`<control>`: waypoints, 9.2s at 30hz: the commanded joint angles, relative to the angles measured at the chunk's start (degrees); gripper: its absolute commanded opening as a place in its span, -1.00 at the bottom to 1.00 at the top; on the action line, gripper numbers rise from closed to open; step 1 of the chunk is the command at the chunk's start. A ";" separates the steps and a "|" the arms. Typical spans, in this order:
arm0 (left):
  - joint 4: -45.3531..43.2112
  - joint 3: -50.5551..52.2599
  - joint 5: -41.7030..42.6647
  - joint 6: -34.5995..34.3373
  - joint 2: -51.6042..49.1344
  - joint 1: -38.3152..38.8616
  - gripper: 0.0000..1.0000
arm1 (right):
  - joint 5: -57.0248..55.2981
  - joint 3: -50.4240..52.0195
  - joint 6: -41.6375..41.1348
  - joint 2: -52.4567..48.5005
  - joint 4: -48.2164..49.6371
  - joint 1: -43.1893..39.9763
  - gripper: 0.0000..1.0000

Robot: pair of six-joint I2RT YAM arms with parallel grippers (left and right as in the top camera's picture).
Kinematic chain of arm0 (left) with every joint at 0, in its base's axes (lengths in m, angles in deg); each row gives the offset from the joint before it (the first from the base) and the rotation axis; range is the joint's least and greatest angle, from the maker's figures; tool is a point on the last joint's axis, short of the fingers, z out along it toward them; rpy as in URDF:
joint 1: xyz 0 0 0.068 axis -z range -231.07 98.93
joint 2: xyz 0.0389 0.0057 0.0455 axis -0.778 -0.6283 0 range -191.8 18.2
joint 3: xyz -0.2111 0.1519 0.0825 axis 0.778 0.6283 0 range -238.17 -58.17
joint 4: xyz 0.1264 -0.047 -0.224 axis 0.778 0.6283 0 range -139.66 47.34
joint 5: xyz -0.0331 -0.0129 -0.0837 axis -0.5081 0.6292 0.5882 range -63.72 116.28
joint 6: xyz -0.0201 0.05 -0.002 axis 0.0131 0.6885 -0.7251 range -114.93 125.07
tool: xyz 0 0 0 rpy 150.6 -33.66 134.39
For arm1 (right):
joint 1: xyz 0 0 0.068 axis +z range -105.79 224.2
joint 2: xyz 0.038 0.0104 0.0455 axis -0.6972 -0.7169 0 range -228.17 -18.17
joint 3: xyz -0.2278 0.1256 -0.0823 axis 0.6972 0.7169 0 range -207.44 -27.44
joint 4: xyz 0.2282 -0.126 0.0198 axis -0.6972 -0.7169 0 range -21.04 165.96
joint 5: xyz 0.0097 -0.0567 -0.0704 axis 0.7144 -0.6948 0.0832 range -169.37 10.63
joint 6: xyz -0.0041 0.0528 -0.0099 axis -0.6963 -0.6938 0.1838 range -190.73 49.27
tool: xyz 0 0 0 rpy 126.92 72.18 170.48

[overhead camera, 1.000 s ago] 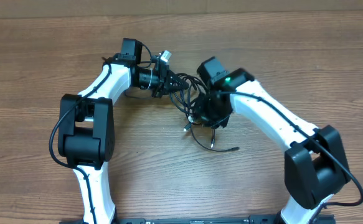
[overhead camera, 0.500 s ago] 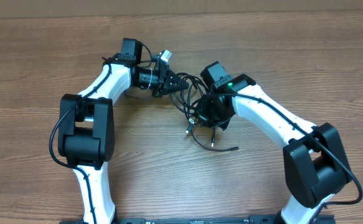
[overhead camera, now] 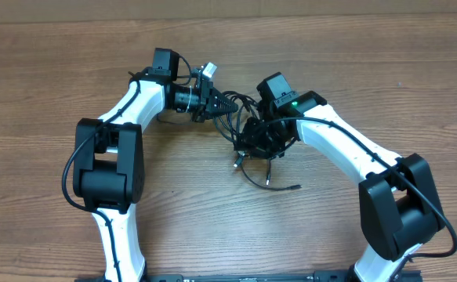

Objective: Untangle cables

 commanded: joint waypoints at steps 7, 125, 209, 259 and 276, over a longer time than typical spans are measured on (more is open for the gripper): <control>0.04 -1.29 4.37 1.60 0.24 0.02 -0.91 | -9.97 0.00 -5.29 0.35 0.15 0.87 -0.70; 11.39 -1.29 17.07 20.85 0.24 3.32 -0.90 | 0.70 -5.97 15.10 2.89 -14.84 -9.29 -0.93; 9.51 -1.29 12.50 19.63 0.24 2.60 -0.91 | 49.33 2.71 7.39 3.52 18.97 -20.39 -0.93; 14.40 -1.05 -68.63 18.93 18.03 13.35 -0.92 | 62.79 8.26 -41.92 8.76 83.89 -31.45 -0.93; 8.24 -1.03 -61.66 14.99 1.49 16.63 -0.60 | 41.16 26.36 -5.11 8.76 40.35 -28.48 -0.92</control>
